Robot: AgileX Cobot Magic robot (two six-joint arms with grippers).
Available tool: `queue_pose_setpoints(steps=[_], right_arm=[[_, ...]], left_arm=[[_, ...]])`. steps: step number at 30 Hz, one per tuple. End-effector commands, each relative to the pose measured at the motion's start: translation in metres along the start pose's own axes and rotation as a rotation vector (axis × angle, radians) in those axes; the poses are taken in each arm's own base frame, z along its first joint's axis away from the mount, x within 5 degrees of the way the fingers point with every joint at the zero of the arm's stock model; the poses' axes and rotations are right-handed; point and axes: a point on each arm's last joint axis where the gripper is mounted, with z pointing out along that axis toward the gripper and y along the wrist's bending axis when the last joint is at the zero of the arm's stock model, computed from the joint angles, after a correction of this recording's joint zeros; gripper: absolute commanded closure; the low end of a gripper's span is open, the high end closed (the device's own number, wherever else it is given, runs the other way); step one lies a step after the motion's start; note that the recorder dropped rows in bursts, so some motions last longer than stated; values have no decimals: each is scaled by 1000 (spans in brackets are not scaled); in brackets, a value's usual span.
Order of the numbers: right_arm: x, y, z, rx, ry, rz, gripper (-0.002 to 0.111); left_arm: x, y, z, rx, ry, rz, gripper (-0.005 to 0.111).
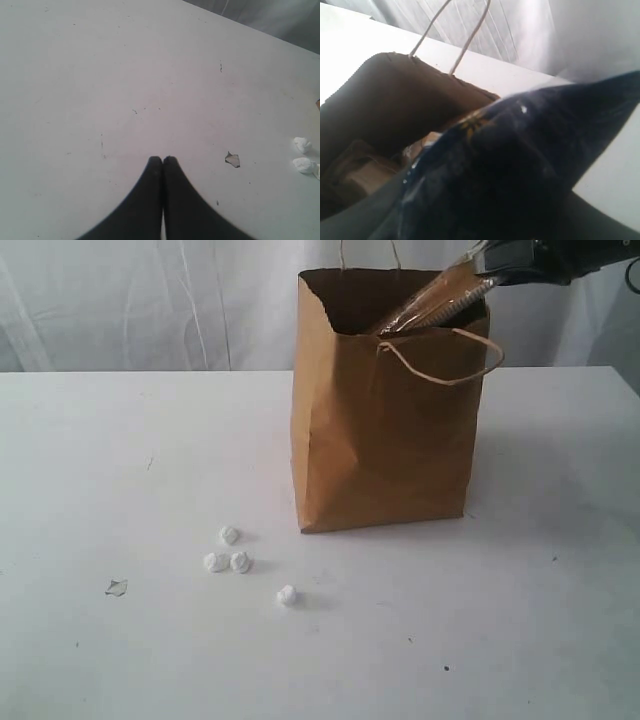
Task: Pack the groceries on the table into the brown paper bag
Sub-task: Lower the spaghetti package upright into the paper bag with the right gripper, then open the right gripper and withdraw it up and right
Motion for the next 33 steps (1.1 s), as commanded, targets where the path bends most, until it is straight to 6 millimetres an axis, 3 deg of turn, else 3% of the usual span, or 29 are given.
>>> queue_pose_setpoints(steps=[1,15,25,29,33], right_arm=[[-13,13,-21,6,-53,-23,56],[-36,55,-56,26,-123,-116,56],[-43,64,-106,120,-183,-52,57],[-47,75,-134,181,-217,-17,62],[-45,89,-164,314,-203,-19,80]], left_arm=[[1,1,1,-3,-1,3,107],[1,1,1,-3,-1,3,107],[1,1,1,-3,-1,3,107],[1,1,1,-3,-1,3,107],[1,1,1,-3,-1,3,107]])
